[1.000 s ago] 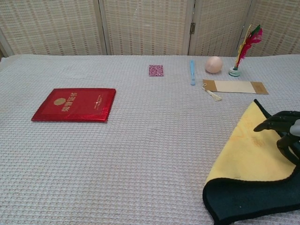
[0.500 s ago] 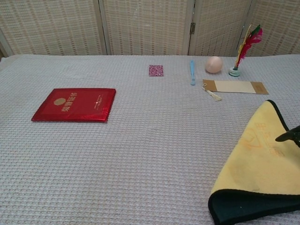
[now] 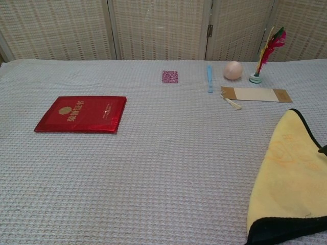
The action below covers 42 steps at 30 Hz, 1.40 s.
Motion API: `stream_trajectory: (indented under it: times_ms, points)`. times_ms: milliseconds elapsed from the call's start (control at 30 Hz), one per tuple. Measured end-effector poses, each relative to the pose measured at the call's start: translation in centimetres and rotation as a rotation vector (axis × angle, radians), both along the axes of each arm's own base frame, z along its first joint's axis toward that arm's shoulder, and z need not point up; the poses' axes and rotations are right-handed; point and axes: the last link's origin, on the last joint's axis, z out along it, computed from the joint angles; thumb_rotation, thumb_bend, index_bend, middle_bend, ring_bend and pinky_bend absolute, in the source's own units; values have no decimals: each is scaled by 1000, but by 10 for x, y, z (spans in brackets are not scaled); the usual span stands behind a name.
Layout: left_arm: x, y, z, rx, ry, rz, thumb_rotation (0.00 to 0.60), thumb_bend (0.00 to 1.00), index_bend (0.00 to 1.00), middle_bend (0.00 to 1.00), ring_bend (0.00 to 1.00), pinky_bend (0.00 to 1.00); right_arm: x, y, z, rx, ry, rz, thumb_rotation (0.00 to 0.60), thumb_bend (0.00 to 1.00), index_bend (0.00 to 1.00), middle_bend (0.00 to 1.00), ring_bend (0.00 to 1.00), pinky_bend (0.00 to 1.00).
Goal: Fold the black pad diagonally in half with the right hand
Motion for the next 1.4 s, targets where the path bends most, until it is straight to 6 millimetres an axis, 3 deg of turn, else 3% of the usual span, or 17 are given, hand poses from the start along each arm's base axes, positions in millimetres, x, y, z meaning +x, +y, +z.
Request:
stream_trajectory:
  times_ms: [267,500,667,967,1067,1233,1400]
  points:
    - [-1,1,-2,-5,2,4,474,779,0,31,0,0,-5,6,0,12,6,-12,600,462,621,70,20,0]
    - [-1,1,-1,-4,1,2,477,777,0,31,0,0,-8,8,5,19,38,-47,600,461,295,0,0,0]
    - [-1,1,-2,-8,1,5,476,764,0,31,0,0,-8,10,8,12,42,-69,600,462,171,0,0,0]
    - [-1,1,0,2,0,2,477,755,0,31,0,0,-1,17,29,-46,-70,-110,600,461,71,0,0,0]
    - [-1,1,-1,-4,2,3,476,754,0,31,0,0,5,19,42,-119,-159,-114,600,462,3,0,0,0]
    - [-1,0,-7,-41,9,11,480,745,0,31,0,0,18,26,68,-325,-291,-68,600,461,0,0,0,0]
    - [2,-2,-10,-64,5,6,477,744,0,31,0,0,24,38,79,-472,-240,-47,600,462,0,0,0,0]
